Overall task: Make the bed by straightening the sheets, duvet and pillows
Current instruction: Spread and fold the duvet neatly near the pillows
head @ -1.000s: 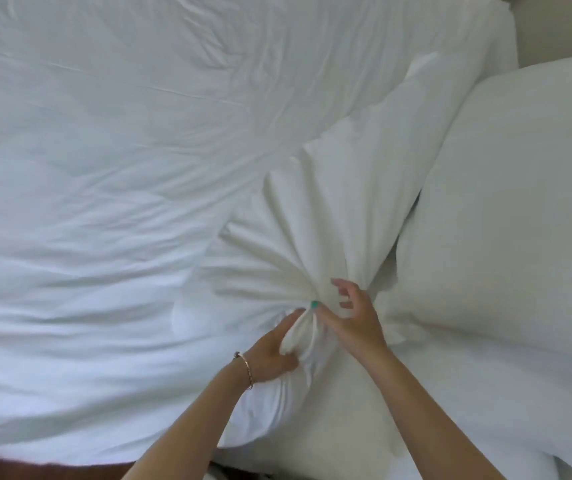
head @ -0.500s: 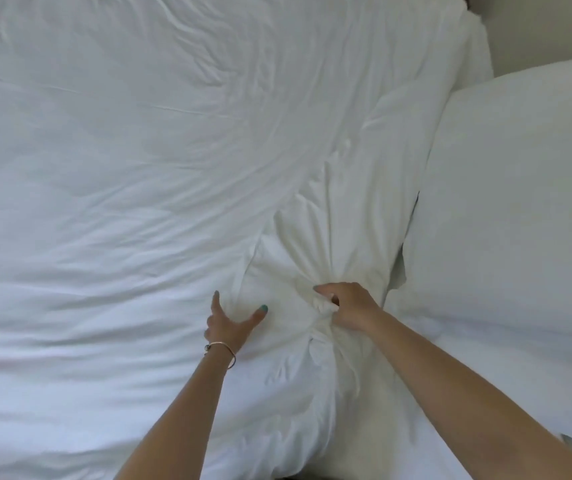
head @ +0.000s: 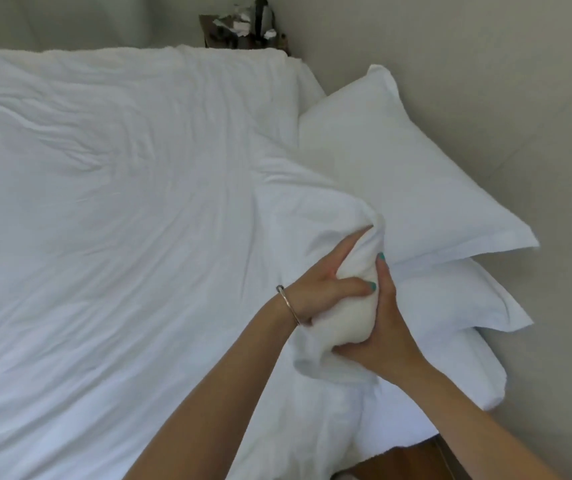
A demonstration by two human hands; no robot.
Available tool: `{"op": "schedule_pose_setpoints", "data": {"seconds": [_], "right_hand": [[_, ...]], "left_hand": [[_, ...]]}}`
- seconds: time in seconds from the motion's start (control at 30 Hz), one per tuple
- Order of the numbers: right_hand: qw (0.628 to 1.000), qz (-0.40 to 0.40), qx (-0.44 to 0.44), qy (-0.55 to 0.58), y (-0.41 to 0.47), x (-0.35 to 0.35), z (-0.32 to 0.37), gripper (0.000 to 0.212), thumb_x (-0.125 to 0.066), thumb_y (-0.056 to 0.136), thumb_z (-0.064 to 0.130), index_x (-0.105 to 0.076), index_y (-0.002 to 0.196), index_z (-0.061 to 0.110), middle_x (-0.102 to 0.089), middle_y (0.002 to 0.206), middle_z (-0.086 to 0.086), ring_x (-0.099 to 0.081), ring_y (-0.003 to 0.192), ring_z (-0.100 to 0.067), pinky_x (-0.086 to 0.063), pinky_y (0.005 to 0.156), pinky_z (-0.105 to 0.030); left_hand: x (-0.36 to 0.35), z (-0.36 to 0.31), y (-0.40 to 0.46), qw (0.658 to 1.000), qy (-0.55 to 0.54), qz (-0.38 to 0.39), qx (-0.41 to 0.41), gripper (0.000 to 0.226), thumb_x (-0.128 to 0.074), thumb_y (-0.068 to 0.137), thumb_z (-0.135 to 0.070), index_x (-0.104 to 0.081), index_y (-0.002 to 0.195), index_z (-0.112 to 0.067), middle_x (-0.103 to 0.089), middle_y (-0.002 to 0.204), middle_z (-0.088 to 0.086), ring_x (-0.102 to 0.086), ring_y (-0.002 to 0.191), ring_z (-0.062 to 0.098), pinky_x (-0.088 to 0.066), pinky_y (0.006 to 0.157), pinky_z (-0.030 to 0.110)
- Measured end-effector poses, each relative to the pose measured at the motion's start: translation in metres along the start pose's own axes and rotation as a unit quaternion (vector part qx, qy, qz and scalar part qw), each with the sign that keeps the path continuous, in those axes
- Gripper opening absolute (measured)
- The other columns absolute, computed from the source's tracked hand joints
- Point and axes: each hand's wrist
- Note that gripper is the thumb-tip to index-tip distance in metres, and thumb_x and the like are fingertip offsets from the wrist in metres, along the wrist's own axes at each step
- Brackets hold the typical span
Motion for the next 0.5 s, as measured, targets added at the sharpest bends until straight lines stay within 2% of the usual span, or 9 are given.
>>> {"op": "schedule_pose_setpoints", "data": {"seconds": [0.07, 0.1, 0.17, 0.2, 0.27, 0.33, 0.4, 0.43, 0.5], "right_hand": [[0.995, -0.096, -0.008, 0.01, -0.026, 0.031, -0.009, 0.131, -0.093, 0.057, 0.023, 0.006, 0.126, 0.075, -0.018, 0.118, 0.063, -0.035, 0.112, 0.03, -0.039, 0.086, -0.002], [0.991, -0.129, -0.023, 0.011, -0.042, 0.046, -0.016, 0.13, -0.093, 0.054, 0.032, 0.006, 0.124, 0.079, -0.018, 0.125, 0.058, -0.036, 0.116, 0.025, -0.04, 0.09, -0.008], [0.981, -0.183, -0.052, 0.042, -0.075, 0.072, -0.035, 0.129, -0.094, 0.046, 0.045, 0.004, 0.12, 0.083, -0.024, 0.139, 0.034, -0.041, 0.122, 0.006, -0.042, 0.097, -0.025], [0.974, -0.207, -0.068, 0.058, -0.088, 0.084, -0.045, 0.129, -0.096, 0.047, 0.035, 0.002, 0.113, 0.087, -0.025, 0.141, 0.023, -0.043, 0.121, -0.003, -0.041, 0.097, -0.03], [0.965, -0.235, -0.096, 0.071, -0.104, 0.108, -0.073, 0.13, -0.089, 0.06, 0.002, -0.003, 0.105, 0.09, -0.026, 0.138, 0.014, -0.04, 0.118, -0.009, -0.039, 0.097, -0.031], [0.961, -0.202, -0.152, 0.107, -0.107, 0.131, -0.115, 0.125, -0.079, 0.069, -0.01, -0.004, 0.128, 0.071, -0.027, 0.137, 0.012, -0.04, 0.119, -0.012, -0.04, 0.096, -0.032], [0.954, -0.127, -0.237, 0.135, -0.104, 0.158, -0.166, 0.102, -0.073, 0.079, -0.006, -0.015, 0.146, 0.044, -0.032, 0.142, 0.01, -0.042, 0.125, -0.017, -0.043, 0.095, -0.032], [0.943, -0.095, -0.286, 0.144, -0.103, 0.173, -0.192, 0.085, -0.07, 0.082, -0.001, -0.028, 0.145, 0.036, -0.039, 0.143, 0.006, -0.046, 0.124, -0.02, -0.045, 0.091, -0.032], [0.92, -0.106, -0.354, 0.132, -0.095, 0.207, -0.235, 0.055, -0.062, 0.086, -0.001, -0.051, 0.131, 0.031, -0.05, 0.14, -0.005, -0.052, 0.113, -0.022, -0.049, 0.081, -0.034]], "left_hand": [[-0.045, -0.019, 0.016, 0.998, 0.023, 0.052, -0.011, 0.072, -0.066, 0.085, -0.008, -0.032, 0.137, -0.046, -0.046, 0.128, -0.026, -0.046, 0.114, -0.012, -0.04, 0.091, 0.008], [-0.067, -0.025, 0.022, 0.997, 0.03, 0.075, -0.015, 0.072, -0.065, 0.086, -0.006, -0.033, 0.137, -0.044, -0.048, 0.126, -0.024, -0.048, 0.112, -0.01, -0.041, 0.091, 0.009], [-0.114, -0.032, 0.033, 0.991, 0.05, 0.125, -0.026, 0.072, -0.065, 0.086, -0.006, -0.033, 0.141, -0.04, -0.05, 0.126, -0.017, -0.05, 0.115, 0.002, -0.044, 0.096, 0.019], [-0.138, -0.033, 0.04, 0.987, 0.06, 0.145, -0.026, 0.074, -0.064, 0.087, -0.007, -0.03, 0.144, -0.039, -0.048, 0.129, -0.015, -0.049, 0.117, 0.009, -0.044, 0.097, 0.025], [-0.183, -0.026, 0.064, 0.982, 0.078, 0.174, -0.008, 0.076, -0.062, 0.089, -0.01, -0.023, 0.147, -0.04, -0.042, 0.132, -0.014, -0.045, 0.117, 0.012, -0.043, 0.095, 0.026], [-0.221, 0.001, 0.098, 0.971, 0.119, 0.205, 0.042, 0.077, -0.06, 0.092, -0.018, -0.014, 0.15, -0.04, -0.035, 0.142, -0.013, -0.039, 0.124, 0.014, -0.038, 0.097, 0.025], [-0.247, 0.045, 0.13, 0.952, 0.173, 0.223, 0.122, 0.076, -0.054, 0.095, -0.035, -0.004, 0.151, -0.039, -0.018, 0.157, -0.007, -0.026, 0.14, 0.022, -0.031, 0.109, 0.034], [-0.254, 0.069, 0.142, 0.935, 0.203, 0.229, 0.182, 0.072, -0.047, 0.097, -0.045, 0.0, 0.151, -0.039, -0.01, 0.16, -0.003, -0.021, 0.144, 0.028, -0.028, 0.113, 0.038], [-0.261, 0.114, 0.159, 0.892, 0.274, 0.251, 0.259, 0.066, -0.031, 0.097, -0.057, -0.001, 0.153, -0.037, -0.008, 0.161, 0.003, -0.017, 0.146, 0.03, -0.02, 0.117, 0.042]]}}
Point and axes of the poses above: each hand's wrist, its own y-axis towards the middle knuckle, its own x-axis out of the back of the hand, z = x × y
